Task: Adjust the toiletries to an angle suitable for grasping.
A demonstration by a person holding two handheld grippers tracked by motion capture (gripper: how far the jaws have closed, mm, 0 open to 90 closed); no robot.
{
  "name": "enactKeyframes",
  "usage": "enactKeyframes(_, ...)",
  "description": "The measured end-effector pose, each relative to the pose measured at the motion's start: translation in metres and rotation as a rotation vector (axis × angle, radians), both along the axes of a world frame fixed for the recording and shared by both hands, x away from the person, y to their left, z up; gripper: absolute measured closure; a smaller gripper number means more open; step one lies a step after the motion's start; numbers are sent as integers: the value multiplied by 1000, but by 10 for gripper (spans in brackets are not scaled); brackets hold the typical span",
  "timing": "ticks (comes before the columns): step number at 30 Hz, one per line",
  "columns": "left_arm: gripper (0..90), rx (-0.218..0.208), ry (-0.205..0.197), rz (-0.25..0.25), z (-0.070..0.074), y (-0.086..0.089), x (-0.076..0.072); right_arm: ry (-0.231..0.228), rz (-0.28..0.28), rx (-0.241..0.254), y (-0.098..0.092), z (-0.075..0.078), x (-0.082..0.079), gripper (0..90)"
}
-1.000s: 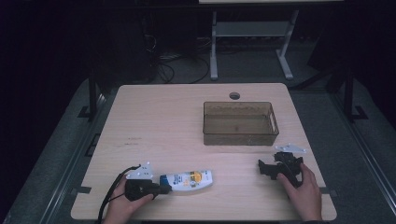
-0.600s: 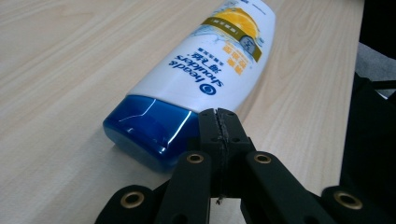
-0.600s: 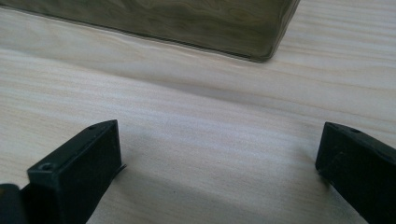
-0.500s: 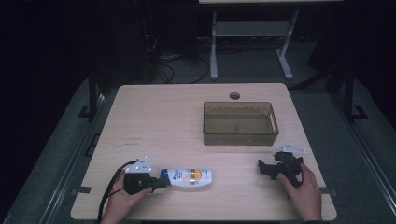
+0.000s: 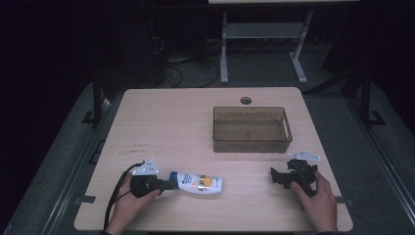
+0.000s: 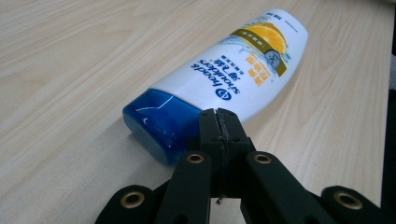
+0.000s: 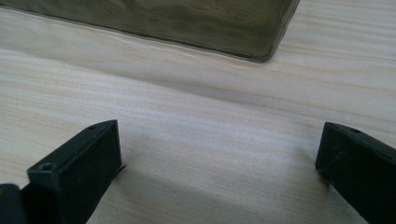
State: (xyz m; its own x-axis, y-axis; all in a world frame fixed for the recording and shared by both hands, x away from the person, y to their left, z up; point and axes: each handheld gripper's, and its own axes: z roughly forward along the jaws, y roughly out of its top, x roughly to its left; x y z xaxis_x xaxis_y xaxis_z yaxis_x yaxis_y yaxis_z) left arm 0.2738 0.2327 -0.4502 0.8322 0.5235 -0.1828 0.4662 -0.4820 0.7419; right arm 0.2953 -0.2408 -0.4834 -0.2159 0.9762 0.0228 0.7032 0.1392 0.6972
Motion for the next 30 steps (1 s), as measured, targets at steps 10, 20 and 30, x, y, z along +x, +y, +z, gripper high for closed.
enactKeyframes(10, 900, 7, -8, 14, -1, -2, 11, 0, 0, 0, 0, 0, 0, 0)
enactKeyframes(20, 900, 13, -19, 25, -1, -5, 23, -1, 1, -1, 0, 0, 0, 0)
enactKeyframes(30, 900, 7, -23, 42, -2, -5, 34, 0, 1, -1, 0, 0, 0, 0)
